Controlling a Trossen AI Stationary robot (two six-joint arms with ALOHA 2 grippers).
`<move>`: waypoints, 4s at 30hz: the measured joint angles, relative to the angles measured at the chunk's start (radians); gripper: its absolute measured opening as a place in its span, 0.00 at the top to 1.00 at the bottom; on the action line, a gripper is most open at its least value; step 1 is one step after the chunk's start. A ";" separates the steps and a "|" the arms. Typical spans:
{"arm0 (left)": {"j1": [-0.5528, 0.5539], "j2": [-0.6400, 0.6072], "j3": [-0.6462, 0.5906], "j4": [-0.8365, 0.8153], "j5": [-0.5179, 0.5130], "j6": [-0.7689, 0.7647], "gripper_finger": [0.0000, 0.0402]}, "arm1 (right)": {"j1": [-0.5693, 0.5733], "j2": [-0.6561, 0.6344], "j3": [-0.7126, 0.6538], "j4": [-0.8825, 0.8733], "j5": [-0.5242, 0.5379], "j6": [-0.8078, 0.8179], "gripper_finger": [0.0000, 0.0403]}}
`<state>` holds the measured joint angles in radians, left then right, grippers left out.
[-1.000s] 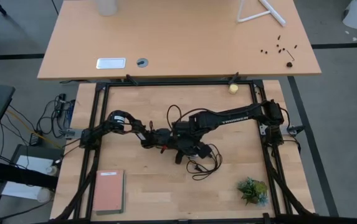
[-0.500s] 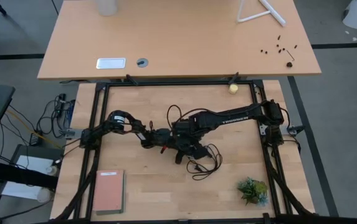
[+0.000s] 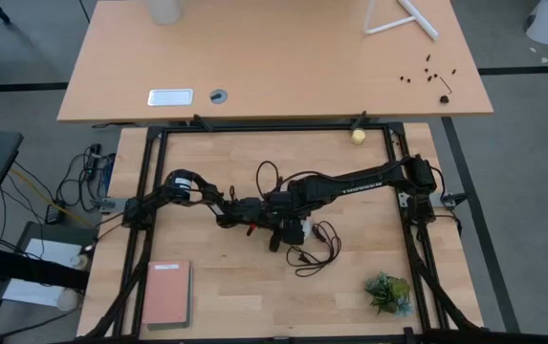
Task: Screw lightbulb
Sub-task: Insert the white lightbulb into the silver lamp
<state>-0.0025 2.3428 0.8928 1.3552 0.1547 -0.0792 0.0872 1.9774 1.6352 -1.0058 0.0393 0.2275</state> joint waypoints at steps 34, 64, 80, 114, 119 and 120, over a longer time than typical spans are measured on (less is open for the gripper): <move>0.001 0.000 0.000 0.014 -0.001 -0.030 0.53 | -0.003 0.000 -0.002 -0.037 0.047 0.986 0.34; 0.001 0.001 0.000 0.026 0.007 -0.041 0.53 | -0.027 -0.033 0.003 -0.055 0.016 0.896 0.05; 0.000 0.001 0.000 0.024 0.007 -0.034 0.53 | -0.063 -0.037 0.042 -0.084 -0.055 0.800 0.06; 0.001 0.000 0.000 0.012 0.005 -0.030 0.53 | -0.015 -0.038 0.331 -0.281 -0.062 -0.470 0.06; 0.001 0.000 0.000 0.013 0.005 -0.030 0.53 | 0.017 -0.033 0.319 -0.339 -0.016 -0.697 0.06; 0.001 0.000 0.000 0.013 0.005 -0.030 0.53 | 0.022 -0.033 0.313 -0.341 -0.004 -0.726 0.06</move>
<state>-0.0013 2.3432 0.8925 1.3682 0.1599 -0.1089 0.1089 1.9446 1.9480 -1.3467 0.0356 -0.4988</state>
